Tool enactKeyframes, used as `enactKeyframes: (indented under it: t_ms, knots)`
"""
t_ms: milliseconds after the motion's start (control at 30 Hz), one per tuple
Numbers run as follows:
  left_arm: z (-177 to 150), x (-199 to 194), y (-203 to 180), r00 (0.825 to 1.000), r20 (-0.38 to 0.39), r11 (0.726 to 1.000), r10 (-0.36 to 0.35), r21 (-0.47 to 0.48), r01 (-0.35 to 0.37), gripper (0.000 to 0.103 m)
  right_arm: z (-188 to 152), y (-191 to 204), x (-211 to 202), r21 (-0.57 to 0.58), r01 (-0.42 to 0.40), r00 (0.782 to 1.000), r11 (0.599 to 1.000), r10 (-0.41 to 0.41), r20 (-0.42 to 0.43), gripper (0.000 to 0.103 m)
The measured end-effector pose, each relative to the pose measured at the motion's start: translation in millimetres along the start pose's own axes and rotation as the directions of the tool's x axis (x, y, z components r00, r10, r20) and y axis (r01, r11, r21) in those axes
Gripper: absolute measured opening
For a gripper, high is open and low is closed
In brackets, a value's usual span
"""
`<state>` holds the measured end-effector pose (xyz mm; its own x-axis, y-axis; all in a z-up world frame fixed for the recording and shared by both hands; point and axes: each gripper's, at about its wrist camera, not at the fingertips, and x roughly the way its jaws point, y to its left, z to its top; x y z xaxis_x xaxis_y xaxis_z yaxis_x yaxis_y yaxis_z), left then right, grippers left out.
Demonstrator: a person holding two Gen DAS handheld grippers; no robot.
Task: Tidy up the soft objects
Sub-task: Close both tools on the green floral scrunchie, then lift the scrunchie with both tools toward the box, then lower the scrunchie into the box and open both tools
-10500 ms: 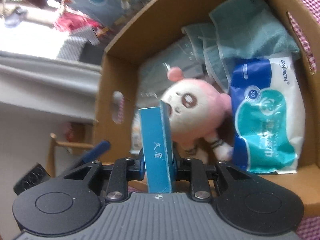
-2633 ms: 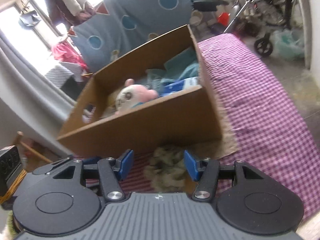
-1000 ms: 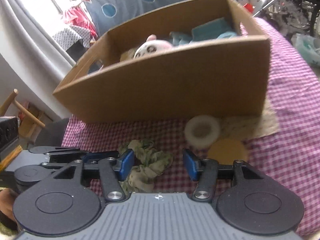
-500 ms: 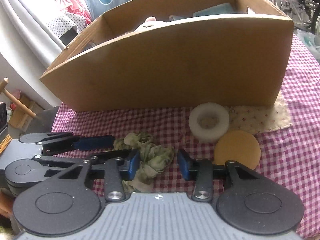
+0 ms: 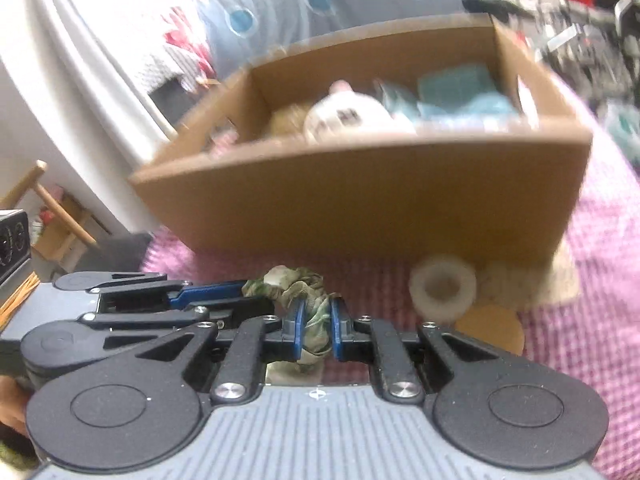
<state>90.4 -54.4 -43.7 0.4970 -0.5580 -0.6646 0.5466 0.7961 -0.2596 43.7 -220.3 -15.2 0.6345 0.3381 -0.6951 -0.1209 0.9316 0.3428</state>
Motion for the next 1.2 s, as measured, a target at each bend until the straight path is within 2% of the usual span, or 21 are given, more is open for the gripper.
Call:
enactKeyframes:
  t_ms: [133,267,333,433,600,667,833,1000,1200]
  knots:
    - [28,-47,0,0.990,0.138,1.000,0.003,0.005,-0.004,0.015,33,29,-34,-0.102,-0.038,0.993,0.994,0.049,0.108,0.015]
    - [62,-89,6,0.964,0.266,1.000,0.005,0.020,-0.011,0.015,71,53,-47,-0.211,-0.053,0.978,0.976,0.094,0.189,0.015]
    - [79,-98,12,0.951,0.307,0.999,0.020,0.031,-0.031,0.015,94,60,-38,-0.241,-0.065,0.974,0.968,0.114,0.198,0.015]
    - [102,-95,23,0.944,0.323,0.995,0.069,0.043,-0.087,0.015,132,58,-8,-0.219,-0.140,0.976,0.966,0.172,0.135,0.015]
    - [134,-56,50,0.949,0.252,0.976,0.191,0.055,-0.211,0.015,187,44,69,-0.131,-0.239,0.971,0.962,0.233,-0.059,0.015]
    - [145,-34,66,0.957,0.192,0.972,0.216,0.051,-0.229,0.015,196,43,97,-0.124,-0.225,0.971,0.967,0.212,-0.107,0.015]
    - [153,6,91,0.960,0.054,0.957,0.276,0.082,-0.279,0.015,209,30,156,-0.066,-0.213,0.952,0.975,0.192,-0.239,0.015]
    - [151,22,112,0.960,-0.061,0.959,0.275,0.082,-0.270,0.015,205,18,184,0.003,-0.203,0.923,0.979,0.192,-0.334,0.015]
    - [151,34,117,0.950,-0.122,0.956,0.286,0.104,-0.275,0.019,205,12,199,0.018,-0.163,0.907,0.987,0.157,-0.391,0.016]
